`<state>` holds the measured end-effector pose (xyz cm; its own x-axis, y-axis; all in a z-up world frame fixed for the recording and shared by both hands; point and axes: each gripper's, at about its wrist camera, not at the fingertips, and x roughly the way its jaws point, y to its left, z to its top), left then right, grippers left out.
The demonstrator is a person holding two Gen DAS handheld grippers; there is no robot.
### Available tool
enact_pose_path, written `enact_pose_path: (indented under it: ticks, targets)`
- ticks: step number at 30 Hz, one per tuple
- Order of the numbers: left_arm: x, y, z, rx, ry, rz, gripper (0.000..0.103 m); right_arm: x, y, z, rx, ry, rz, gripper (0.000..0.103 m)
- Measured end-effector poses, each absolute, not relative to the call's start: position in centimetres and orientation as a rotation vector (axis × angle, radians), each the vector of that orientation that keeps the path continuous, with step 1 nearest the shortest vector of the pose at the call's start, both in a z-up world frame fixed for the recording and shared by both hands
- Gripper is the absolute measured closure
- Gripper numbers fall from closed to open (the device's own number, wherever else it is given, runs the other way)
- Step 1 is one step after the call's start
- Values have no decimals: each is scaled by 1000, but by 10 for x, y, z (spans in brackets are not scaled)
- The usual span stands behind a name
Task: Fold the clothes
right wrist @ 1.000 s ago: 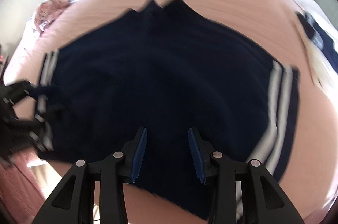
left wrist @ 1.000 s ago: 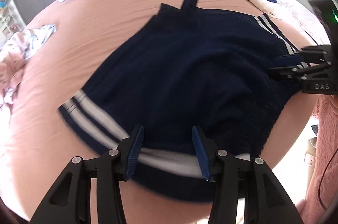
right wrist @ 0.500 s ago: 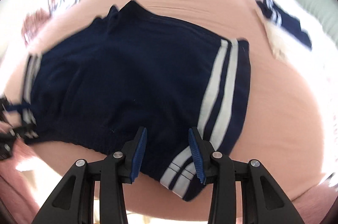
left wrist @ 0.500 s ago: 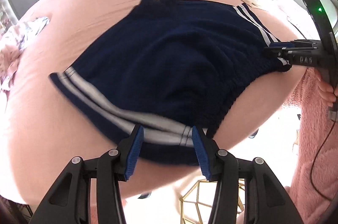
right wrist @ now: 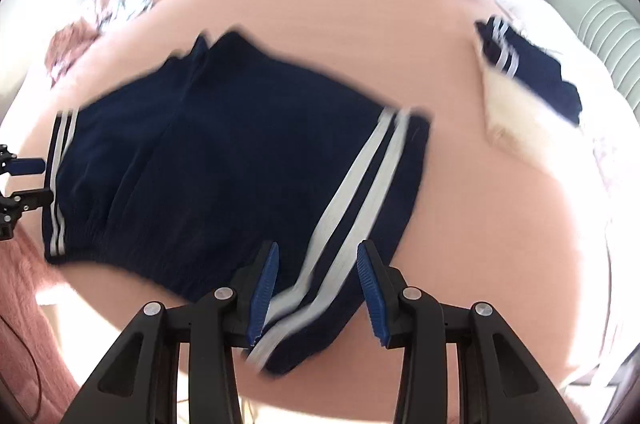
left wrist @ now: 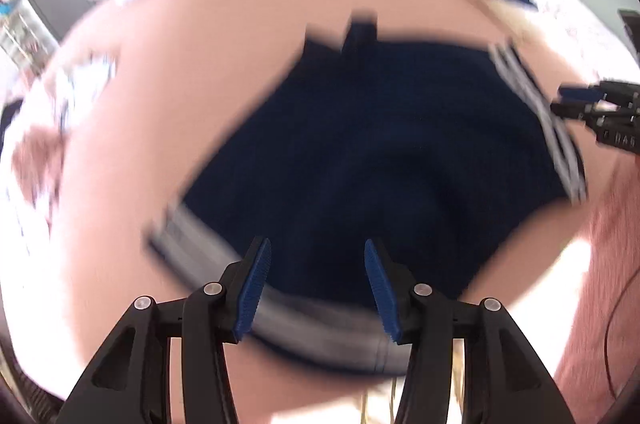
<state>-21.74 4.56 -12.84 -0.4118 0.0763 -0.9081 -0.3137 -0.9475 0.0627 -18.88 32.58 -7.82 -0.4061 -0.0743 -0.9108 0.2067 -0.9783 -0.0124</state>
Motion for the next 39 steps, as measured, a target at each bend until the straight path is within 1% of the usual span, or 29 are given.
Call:
enact_pose_path:
  ticks: [2,4,6,8,10,15,19,23,25,26,29,30,31,32,34,36,39]
  targets:
    - [-250,64,-130,-1439,281,2478,57,-212,336,-73,1585,163,-2511,63]
    - [-270,70,-133,-1396,229,2457,58,-234,345,-73,1572,133,-2519,63]
    - [-295,79,-138,-1378,167,2398,65,-247,352,-80,1582,79,-2514,63]
    - [-308,91,-148,-1380,164,2344,75,-255,362,-87,1592,19,-2506,63]
    - [-323,97,-165,-1415,219,2321,78,-260,368,-93,1605,15,-2508,63]
    - [-346,92,-172,-1427,124,2287,79,-269,383,-109,1639,26,-2515,63]
    - [-365,78,-176,-1409,39,2341,79,-276,391,-111,1611,38,-2614,63]
    - [-374,59,-183,-1374,-134,2366,78,-271,404,-105,1595,-27,-2703,62]
    - [-369,54,-181,-1319,-178,2387,78,-267,411,-100,1577,-52,-2750,62]
    - [-367,58,-182,-1324,-130,2383,78,-263,414,-95,1561,-57,-2777,62]
    - [-364,70,-187,-1353,24,2384,78,-256,416,-92,1546,-160,-2669,62]
    - [-365,74,-190,-1372,80,2395,78,-254,409,-94,1556,-128,-2658,62]
    - [-367,75,-189,-1366,87,2417,77,-254,402,-99,1584,-57,-2664,62]
    - [-370,74,-187,-1385,81,2426,77,-255,402,-102,1606,-51,-2670,62]
    - [-368,73,-178,-1393,71,2442,77,-257,409,-108,1641,-92,-2679,62]
    - [-351,71,-165,-1354,79,2440,77,-256,416,-101,1652,-165,-2698,62]
    - [-301,66,-152,-1332,173,2406,77,-231,408,-83,1604,-152,-2711,62]
